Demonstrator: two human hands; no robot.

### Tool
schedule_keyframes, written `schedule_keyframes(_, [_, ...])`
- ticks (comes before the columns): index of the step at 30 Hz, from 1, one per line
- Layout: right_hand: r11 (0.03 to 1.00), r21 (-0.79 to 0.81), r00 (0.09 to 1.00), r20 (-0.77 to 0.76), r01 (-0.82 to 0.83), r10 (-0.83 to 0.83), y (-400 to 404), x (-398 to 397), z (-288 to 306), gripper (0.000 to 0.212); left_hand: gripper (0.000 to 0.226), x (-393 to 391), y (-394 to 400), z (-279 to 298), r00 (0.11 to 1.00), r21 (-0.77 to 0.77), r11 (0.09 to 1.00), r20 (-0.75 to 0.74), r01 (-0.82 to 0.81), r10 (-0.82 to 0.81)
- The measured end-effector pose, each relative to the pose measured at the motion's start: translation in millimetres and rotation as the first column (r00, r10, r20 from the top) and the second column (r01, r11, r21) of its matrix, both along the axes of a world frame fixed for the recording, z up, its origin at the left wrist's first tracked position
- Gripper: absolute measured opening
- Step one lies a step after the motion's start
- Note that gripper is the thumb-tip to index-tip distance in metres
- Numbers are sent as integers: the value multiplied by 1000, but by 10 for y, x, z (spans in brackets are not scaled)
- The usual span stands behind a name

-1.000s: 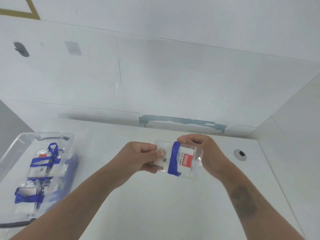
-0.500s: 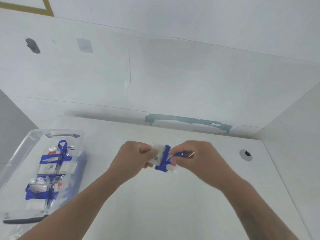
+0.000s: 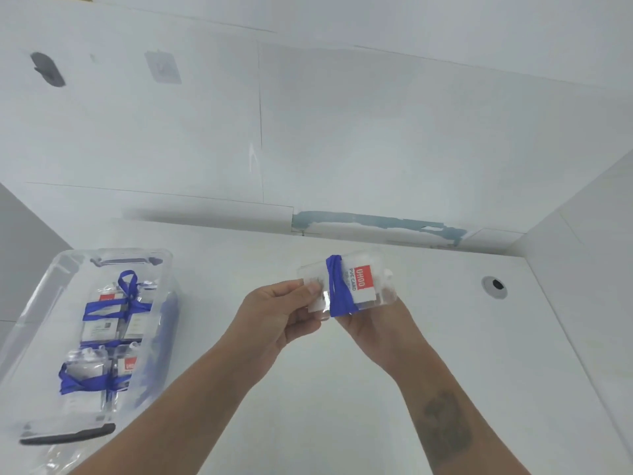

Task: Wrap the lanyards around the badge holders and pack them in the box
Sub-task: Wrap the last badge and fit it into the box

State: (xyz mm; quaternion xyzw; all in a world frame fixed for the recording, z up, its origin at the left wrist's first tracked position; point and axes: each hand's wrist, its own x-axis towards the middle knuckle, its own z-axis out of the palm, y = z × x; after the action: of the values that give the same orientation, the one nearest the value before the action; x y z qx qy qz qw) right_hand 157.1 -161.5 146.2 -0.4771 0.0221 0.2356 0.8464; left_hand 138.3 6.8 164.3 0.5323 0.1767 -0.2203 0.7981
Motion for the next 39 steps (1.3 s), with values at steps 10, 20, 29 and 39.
schedule_keyframes(10, [933, -251, 965, 15, 257, -262, 314, -305, -190, 45, 10, -160, -64, -202, 950, 141, 948, -94, -284, 298])
schedule_keyframes(20, [832, -469, 955, 113, 296, -276, 224, -211, -258, 14, 10, -130, -131, -219, 958, 215, 939, -39, -270, 284])
schedule_keyframes(29, [829, -539, 986, 17, 147, -164, -235, -83, -316, 14, 22, 122, -120, -184, 989, 378, 918, 36, 120, -144])
schedule_keyframes(39, [798, -598, 997, 24, 70, -70, -500, -46, -130, 14, 11, 258, -375, -49, 964, 454, 879, 134, 147, -230])
